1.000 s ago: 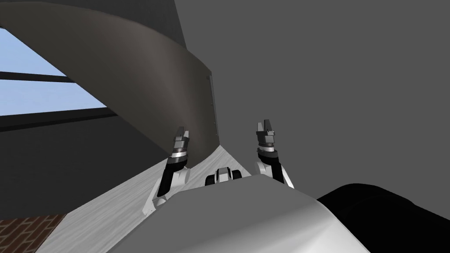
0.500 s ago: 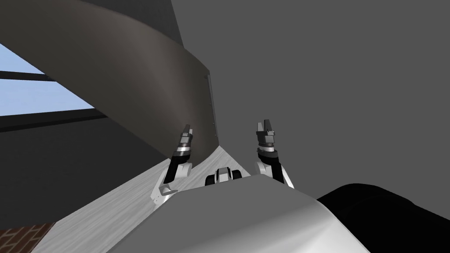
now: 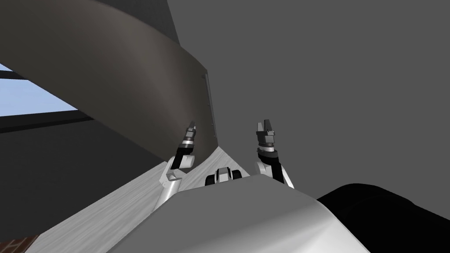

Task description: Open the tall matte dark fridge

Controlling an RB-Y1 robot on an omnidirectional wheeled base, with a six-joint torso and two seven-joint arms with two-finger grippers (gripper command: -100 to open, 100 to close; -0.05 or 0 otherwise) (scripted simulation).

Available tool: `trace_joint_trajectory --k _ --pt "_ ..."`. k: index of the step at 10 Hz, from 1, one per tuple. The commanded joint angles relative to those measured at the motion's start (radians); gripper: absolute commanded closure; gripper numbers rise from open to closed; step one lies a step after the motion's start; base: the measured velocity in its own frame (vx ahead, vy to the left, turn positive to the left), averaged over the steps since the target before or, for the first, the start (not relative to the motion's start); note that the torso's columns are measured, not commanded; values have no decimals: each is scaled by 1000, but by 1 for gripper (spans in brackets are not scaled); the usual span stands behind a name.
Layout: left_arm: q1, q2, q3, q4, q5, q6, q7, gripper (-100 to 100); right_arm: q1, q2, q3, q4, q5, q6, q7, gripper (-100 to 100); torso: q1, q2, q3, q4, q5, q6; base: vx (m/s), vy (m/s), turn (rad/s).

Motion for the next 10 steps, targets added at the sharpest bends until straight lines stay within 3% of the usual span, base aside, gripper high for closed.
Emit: trace_joint_trajectory --k 1,3,6,10 --pt "-56 0 -4 37 -5 42 -11 -100 0 0 0 0 0 0 0 0 0 -1 0 0 0 0 30 -4 -26" --pt "-122 4 -6 93 -11 106 -25 -100 0 0 0 0 0 0 0 0 0 0 0 0 0 0 38 -3 -52" --pt "-185 6 -7 123 -14 138 -31 -100 0 0 0 0 0 0 0 0 0 0 0 0 0 0 27 -5 -23" --pt "-312 14 -11 219 -23 237 -51 -100 0 0 0 0 0 0 0 0 0 -1 -1 0 0 0 35 -7 -41"
